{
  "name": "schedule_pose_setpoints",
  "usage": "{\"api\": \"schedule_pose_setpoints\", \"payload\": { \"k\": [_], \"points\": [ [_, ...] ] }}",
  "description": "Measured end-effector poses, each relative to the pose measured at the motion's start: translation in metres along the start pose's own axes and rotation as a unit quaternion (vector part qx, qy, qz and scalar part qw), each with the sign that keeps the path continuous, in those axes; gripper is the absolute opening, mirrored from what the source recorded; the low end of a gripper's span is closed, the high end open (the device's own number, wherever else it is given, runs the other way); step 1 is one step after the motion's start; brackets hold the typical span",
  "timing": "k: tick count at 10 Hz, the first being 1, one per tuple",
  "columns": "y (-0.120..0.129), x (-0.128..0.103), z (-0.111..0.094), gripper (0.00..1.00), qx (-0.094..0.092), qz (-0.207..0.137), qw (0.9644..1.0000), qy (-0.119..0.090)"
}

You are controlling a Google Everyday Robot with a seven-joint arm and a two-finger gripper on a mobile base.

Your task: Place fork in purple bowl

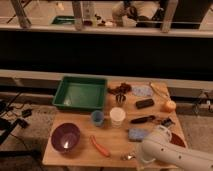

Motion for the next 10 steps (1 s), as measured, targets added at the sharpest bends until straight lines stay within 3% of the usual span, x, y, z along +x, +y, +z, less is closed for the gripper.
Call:
{"api": "schedule_pose_setpoints", "payload": {
  "k": [6, 7, 10],
  "points": [
    [-0.022, -0.008, 0.001, 0.53, -0.026, -0.037, 0.9989, 0.013],
    [-0.022, -0.007, 0.002, 0.47, -0.031, -0.037, 0.9987, 0.015],
    [-0.022, -0.006, -0.001, 0.14, -0.03, -0.035, 0.9988, 0.015]
  ]
}}
